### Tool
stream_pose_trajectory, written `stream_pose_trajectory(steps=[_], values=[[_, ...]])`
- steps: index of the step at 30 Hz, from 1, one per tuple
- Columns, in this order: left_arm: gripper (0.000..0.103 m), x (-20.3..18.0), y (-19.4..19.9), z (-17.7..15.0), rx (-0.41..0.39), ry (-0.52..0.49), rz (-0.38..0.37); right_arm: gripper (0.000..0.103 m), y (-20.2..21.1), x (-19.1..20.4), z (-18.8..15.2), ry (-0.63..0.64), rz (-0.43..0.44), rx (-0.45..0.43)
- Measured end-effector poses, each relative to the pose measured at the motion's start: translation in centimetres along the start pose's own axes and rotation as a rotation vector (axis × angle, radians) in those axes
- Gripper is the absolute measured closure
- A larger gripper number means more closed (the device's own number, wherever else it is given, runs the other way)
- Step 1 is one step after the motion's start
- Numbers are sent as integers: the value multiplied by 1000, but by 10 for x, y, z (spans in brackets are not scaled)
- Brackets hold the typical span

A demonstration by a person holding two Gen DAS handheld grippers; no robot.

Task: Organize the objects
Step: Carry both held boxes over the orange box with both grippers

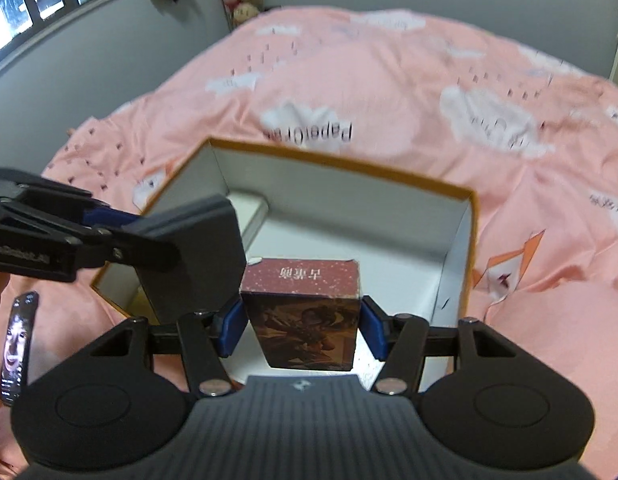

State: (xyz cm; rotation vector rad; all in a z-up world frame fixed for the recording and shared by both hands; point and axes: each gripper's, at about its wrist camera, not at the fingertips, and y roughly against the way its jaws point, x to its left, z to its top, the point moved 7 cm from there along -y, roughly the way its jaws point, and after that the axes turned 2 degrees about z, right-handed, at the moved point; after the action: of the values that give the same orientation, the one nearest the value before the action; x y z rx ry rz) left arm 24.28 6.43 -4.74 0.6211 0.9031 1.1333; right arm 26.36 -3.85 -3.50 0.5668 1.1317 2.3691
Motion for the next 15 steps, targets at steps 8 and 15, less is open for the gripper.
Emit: stream_pose_trajectory(steps=[8, 15], values=[[66, 5, -58, -8, 256, -89, -67, 42, -35, -9, -7, 30, 14, 118], [66, 17, -85, -6, 386, -92, -151, 42, -58, -22, -9, 20, 31, 228]])
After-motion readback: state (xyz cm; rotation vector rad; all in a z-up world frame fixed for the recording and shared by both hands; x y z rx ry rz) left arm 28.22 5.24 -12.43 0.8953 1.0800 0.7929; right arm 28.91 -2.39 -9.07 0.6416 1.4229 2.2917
